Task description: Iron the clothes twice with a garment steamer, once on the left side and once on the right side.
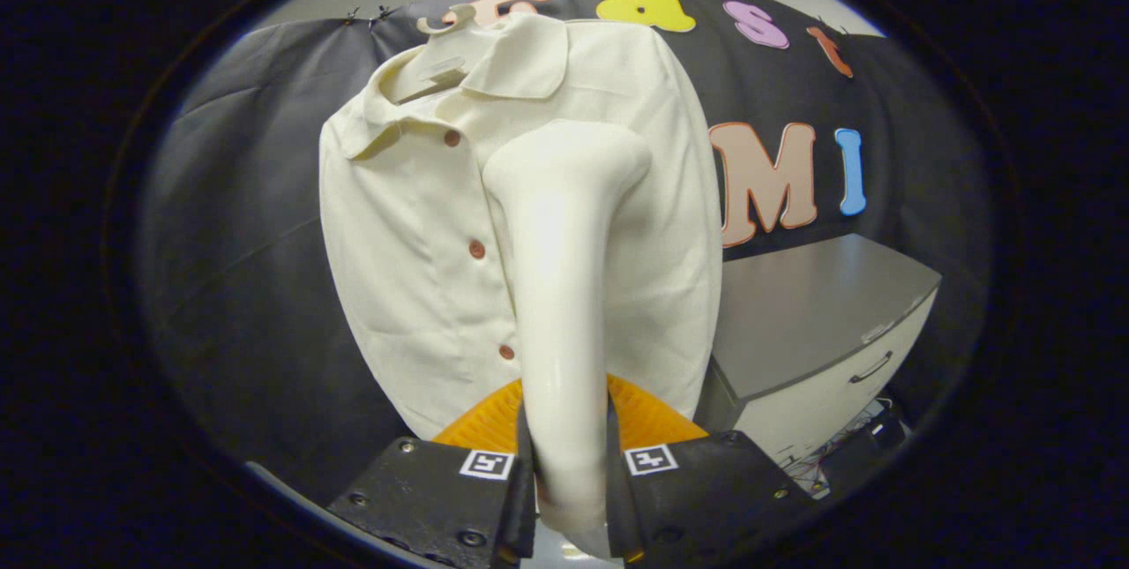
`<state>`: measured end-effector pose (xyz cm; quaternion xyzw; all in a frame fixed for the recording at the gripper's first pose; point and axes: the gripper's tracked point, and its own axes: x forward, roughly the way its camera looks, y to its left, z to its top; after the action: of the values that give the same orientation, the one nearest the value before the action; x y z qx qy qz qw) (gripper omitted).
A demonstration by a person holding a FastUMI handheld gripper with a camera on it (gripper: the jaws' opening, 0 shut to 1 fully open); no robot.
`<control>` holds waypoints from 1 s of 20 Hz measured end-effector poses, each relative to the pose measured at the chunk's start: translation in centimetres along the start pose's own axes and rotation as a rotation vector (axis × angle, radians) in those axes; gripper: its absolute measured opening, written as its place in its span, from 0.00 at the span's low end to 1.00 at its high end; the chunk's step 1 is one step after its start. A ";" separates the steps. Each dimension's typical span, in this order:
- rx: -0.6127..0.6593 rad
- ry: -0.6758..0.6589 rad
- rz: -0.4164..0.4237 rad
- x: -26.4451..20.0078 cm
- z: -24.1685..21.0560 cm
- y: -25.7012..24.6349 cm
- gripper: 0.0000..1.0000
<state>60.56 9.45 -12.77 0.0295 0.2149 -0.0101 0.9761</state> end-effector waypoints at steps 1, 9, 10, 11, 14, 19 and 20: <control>-0.010 0.006 0.007 0.4 -0.5 -0.1 0.32; 0.022 0.144 0.028 3.7 -8.8 -4.0 0.32; 0.024 0.159 0.030 3.8 -9.9 -4.2 0.32; 0.023 0.172 0.033 3.8 -11.0 -4.4 0.32; 0.031 0.219 0.050 4.3 -13.9 -4.7 0.32; 0.052 0.303 0.068 4.8 -18.9 -5.6 0.32; 0.057 0.317 0.070 4.7 -19.7 -5.8 0.32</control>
<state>56.37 4.84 -32.84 0.0660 0.3646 0.0226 0.9286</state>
